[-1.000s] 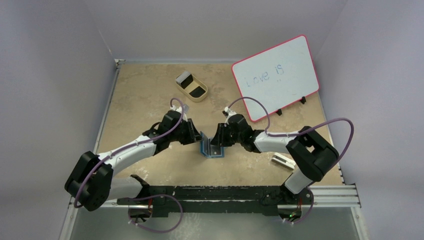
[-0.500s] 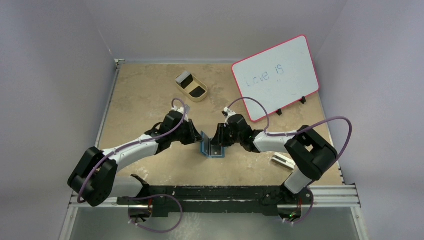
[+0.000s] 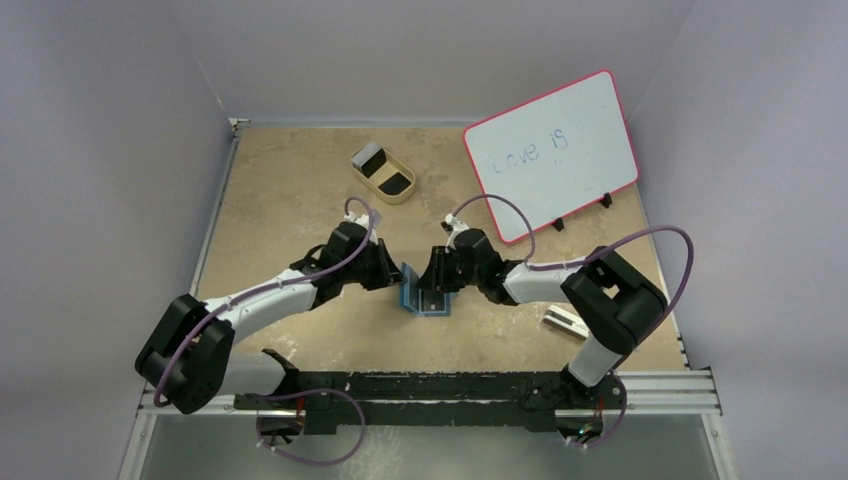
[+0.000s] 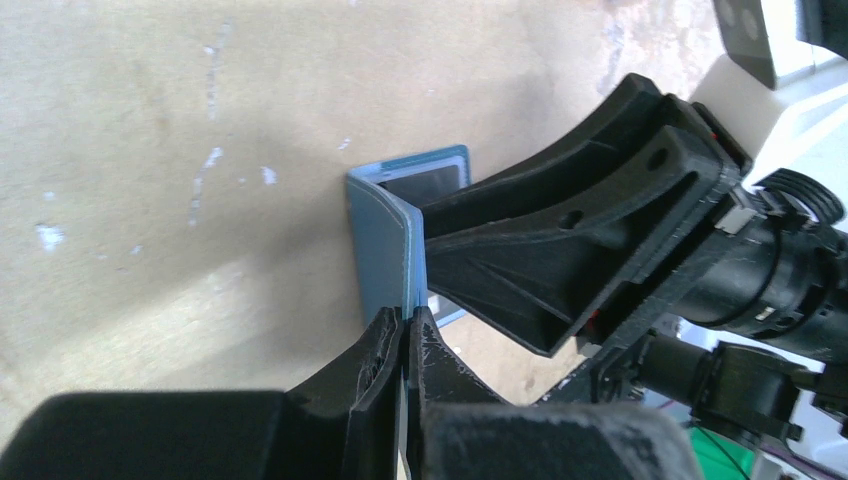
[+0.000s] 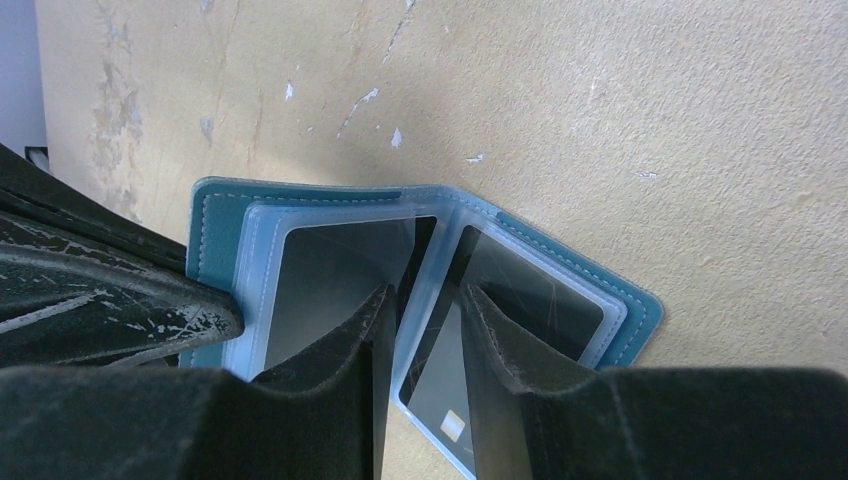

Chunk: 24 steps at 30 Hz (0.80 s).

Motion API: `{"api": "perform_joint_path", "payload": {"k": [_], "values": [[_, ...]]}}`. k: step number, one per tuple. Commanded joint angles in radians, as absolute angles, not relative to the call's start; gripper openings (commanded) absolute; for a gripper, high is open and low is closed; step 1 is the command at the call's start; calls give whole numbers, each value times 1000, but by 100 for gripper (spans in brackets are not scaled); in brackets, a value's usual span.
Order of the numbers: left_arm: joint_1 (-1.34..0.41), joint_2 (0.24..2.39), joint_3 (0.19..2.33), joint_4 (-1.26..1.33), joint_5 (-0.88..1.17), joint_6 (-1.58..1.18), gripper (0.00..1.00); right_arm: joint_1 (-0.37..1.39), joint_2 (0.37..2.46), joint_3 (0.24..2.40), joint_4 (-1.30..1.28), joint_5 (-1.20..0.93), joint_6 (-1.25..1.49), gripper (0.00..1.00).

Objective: Put the credit cards into the card holder
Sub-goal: Turn over the card slot in the card holder.

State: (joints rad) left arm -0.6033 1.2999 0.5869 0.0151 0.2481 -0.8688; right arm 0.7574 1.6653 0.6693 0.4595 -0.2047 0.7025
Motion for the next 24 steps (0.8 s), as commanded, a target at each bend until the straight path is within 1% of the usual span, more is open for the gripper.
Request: {"api": "perform_joint_path", "payload": {"k": [1,5,10,18,24], "values": [[-612,1238,676,-178,136,-751,0,761,1625,695,406,-218,671,38],[-612,1215,757,-363,21,-683,0,760,1551,691,367,-213,666,43],[-628,1247,845,-475,-63,-669,0,760,1520,679,349,-206,672,47],[-747,1379,953,-523,-157,-697,0,759,1474,655,323,-153,684,48],[-790,1444,1000,-520,-166,-710,0,759,1436,641,306,-124,689,48]]}}
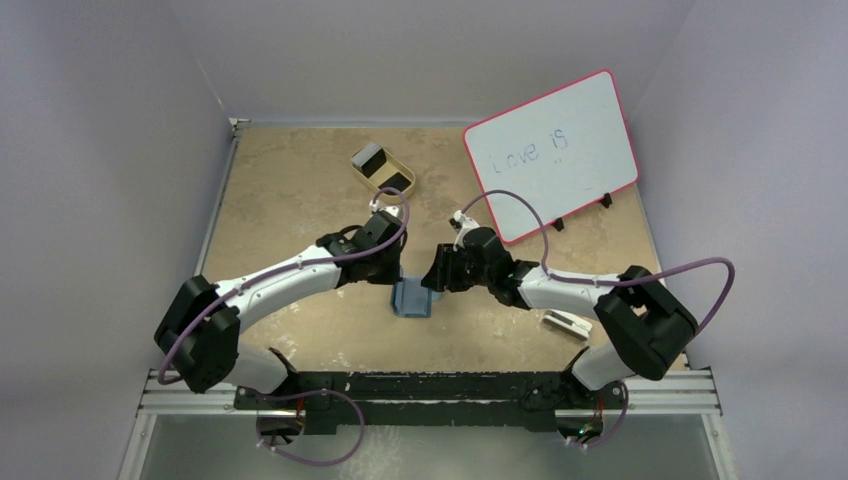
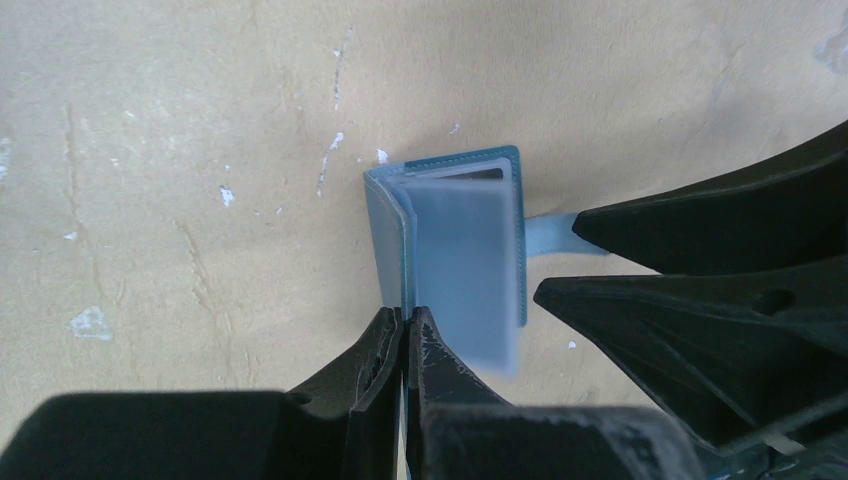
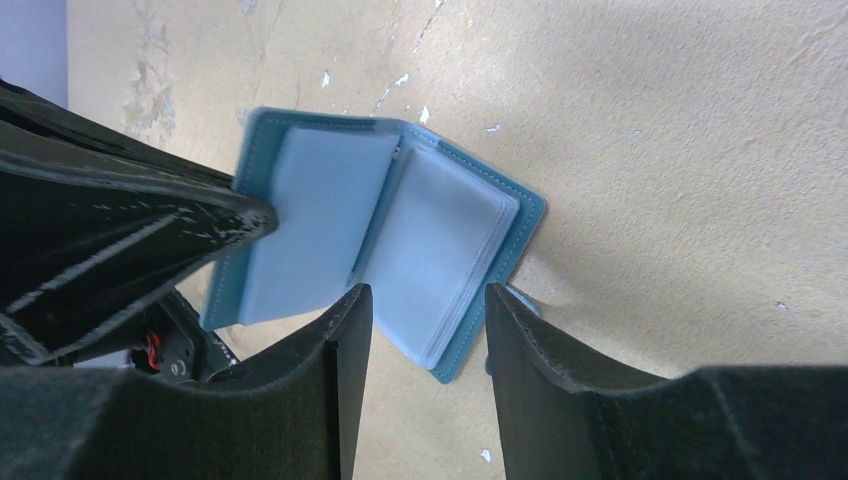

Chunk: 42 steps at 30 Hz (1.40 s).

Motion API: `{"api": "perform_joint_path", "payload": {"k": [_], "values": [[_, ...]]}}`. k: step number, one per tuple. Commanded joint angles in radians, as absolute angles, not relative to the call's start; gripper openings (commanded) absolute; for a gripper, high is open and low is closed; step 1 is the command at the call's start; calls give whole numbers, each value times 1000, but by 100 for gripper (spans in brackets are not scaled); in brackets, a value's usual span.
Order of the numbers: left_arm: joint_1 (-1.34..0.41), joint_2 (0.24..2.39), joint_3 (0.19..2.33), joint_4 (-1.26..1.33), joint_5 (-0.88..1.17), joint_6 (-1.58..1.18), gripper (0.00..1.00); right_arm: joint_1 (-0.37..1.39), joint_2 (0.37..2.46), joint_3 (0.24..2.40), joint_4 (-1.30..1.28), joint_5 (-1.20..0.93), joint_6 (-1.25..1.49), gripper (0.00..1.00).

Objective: Put the credit cards into the card holder
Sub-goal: Turn over the card slot in the card holder.

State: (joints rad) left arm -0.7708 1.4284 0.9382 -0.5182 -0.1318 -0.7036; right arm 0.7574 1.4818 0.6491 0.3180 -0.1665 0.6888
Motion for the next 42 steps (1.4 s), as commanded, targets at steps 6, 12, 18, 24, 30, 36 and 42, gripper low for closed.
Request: {"api": "perform_joint_path", "payload": {"k": [6,12,18,24,30,36,42], "values": [[-750,1336,881,-314,-79,-789,0,759,1391,631,282,-106,699,48],[-622,1263,683,-9,139,-934,0,759,1358,628,269,-94,701,49],[-595,1266,725,-174,79,-837,26,759,1368,630,282,-116,695,48],[-594,1216,849,-414,-211,-742,39,759,1369,641,289,-131,680,49],[-579,1228,965,-493,-359,-647,41,759,1465,709,326,-151,639,48],[-513,1310,1108,-466,-368,-527,50,761,1577,809,344,-177,633,49],[-382,1498,1284,-406,-251,-408,51,765,1728,911,307,-181,635,49]]}}
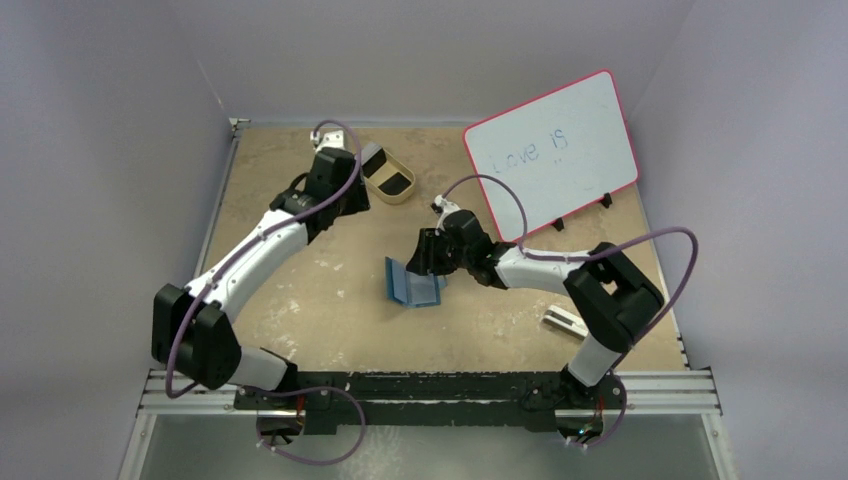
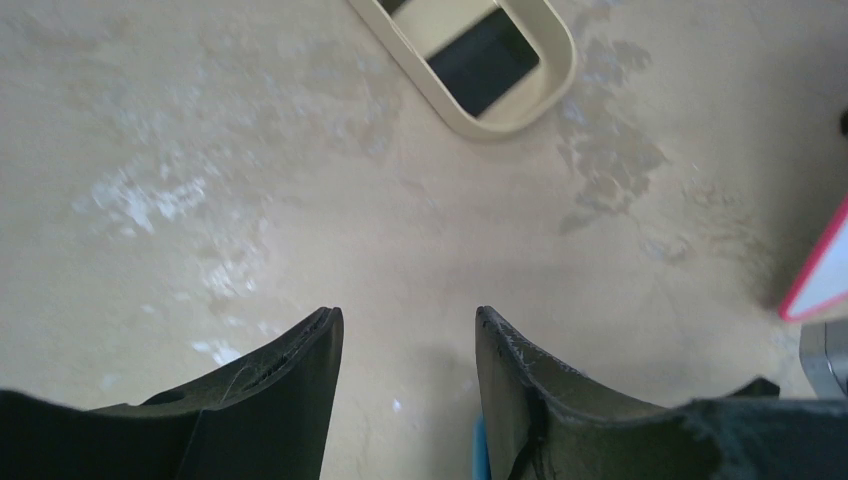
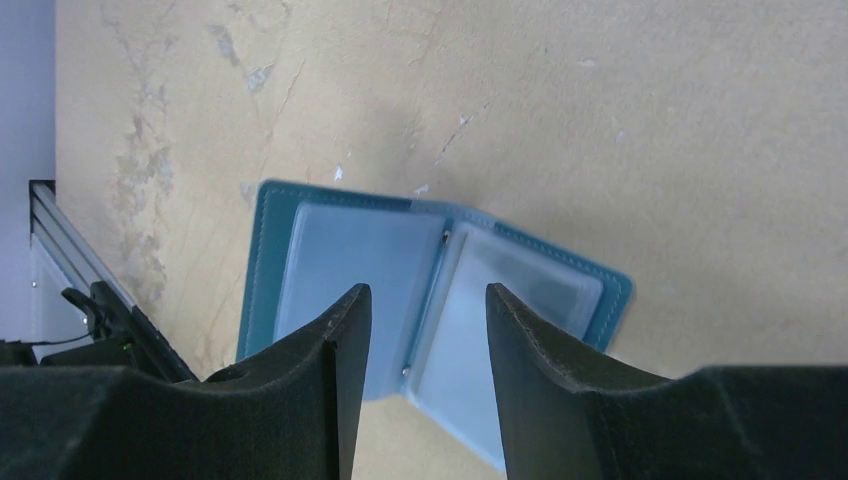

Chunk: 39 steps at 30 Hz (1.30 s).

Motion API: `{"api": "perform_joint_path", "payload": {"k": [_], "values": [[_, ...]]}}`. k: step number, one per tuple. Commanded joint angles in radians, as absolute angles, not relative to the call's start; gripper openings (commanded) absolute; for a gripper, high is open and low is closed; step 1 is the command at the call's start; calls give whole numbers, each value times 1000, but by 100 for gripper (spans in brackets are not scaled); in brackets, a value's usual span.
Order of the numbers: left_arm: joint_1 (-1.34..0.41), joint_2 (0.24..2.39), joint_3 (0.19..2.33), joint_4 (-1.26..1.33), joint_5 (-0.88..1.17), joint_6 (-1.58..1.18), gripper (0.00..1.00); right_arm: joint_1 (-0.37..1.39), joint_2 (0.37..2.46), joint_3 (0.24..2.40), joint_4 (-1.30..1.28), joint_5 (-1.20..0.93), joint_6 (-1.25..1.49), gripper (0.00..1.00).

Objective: Put the credit cards into the card holder
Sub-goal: Turn over the card slot in the card holder, then pick up the credit card from the storage box.

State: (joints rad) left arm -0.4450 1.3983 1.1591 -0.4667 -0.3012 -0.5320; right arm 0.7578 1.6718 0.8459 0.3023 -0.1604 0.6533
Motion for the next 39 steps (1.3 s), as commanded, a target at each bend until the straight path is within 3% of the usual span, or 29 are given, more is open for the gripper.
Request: {"api": "perform_joint_path", "payload": {"k": [1,16,24,39], "values": [[-371,1534,1314,-401,-252,-384,51,768,1739,919,301,-180,633,49],[-289,2049,1850,-457,-289,-47,60,810,1855,1047,159,-132,609,50],[-286,2187,1958,-459,-289,73,66,810,1806,1066,100,-90,591,52],[-287,2321,2019,-447,-314,164,68,809,1682,1032,50,-92,609,53]]}}
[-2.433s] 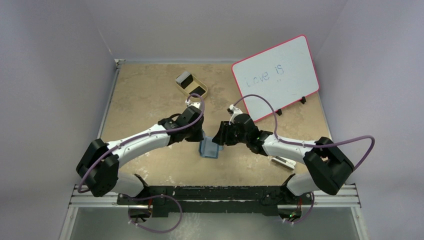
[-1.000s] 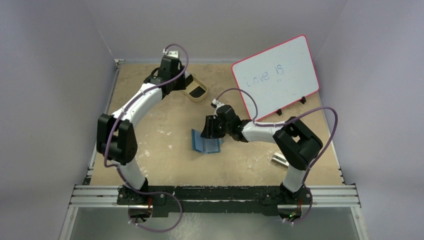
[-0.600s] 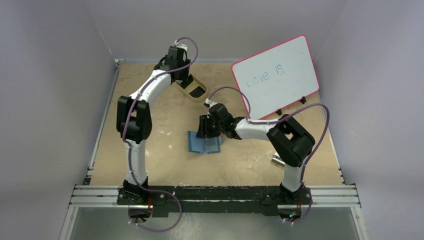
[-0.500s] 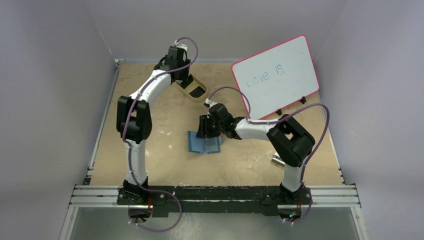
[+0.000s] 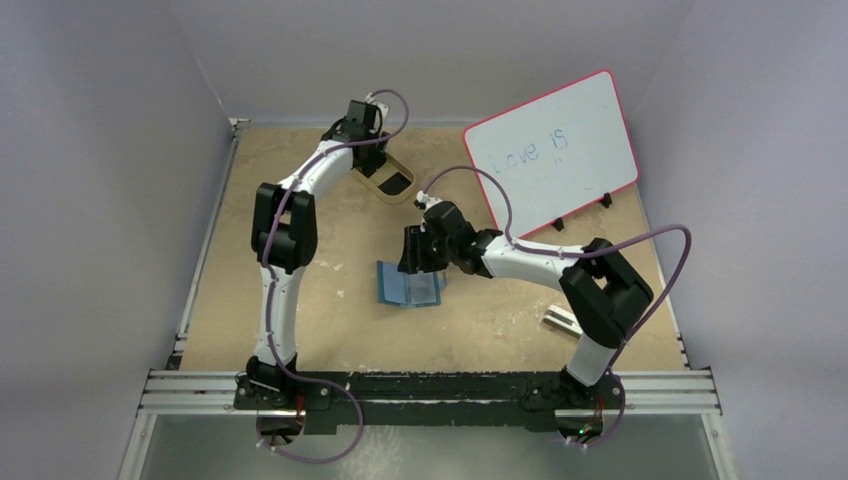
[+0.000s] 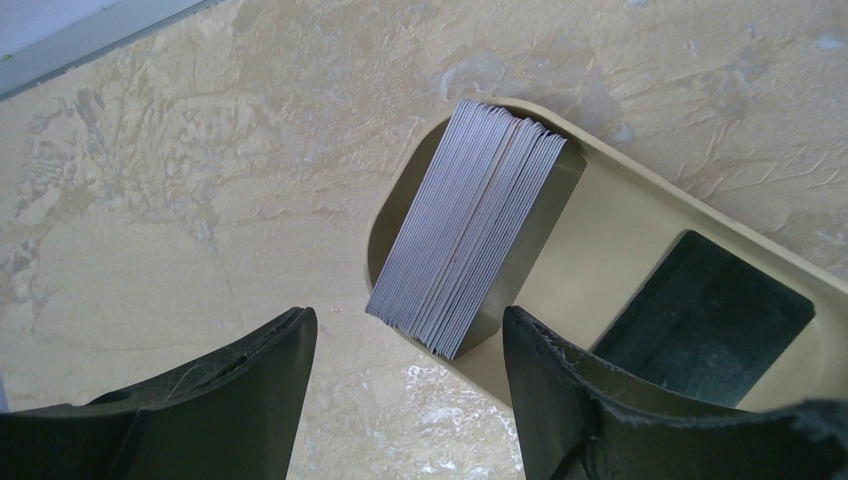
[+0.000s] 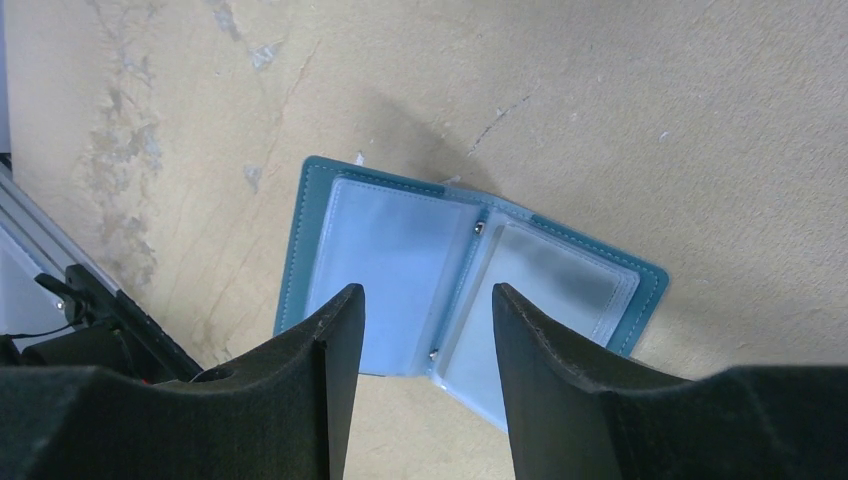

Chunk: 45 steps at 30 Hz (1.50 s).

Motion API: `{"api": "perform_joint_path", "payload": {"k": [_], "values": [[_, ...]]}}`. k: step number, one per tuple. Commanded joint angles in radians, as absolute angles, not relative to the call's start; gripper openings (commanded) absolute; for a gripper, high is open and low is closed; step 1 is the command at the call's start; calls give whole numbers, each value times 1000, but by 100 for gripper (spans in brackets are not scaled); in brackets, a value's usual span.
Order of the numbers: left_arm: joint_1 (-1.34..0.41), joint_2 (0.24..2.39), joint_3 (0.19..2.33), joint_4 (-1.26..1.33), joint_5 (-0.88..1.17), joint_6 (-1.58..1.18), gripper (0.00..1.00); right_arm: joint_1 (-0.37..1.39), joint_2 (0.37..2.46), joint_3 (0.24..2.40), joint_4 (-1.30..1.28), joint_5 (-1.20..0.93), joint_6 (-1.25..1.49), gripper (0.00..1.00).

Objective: Put the credit cards into the card holder
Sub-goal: Pick up the credit card from the storage box.

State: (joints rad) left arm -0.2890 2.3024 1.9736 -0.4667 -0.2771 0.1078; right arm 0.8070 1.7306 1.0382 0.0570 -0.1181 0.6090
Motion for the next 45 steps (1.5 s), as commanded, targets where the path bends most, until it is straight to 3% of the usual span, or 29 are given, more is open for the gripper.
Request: {"api": "perform_joint_path", "payload": {"k": [1,11,37,45], "values": [[-287,2321,2016,-441,-319,170,68,810,1678,1032,50,-89,611,53],[-287,2341,2016,-411,-311,222,67,809,1666,1029,45,-78,614,53],[-338,2333,2048,-395,-367,281,42,808,1651,1012,60,-72,619,53],[-348,2353,2045,-385,-370,306,61,809,1639,1000,66,-71,620,53]]}}
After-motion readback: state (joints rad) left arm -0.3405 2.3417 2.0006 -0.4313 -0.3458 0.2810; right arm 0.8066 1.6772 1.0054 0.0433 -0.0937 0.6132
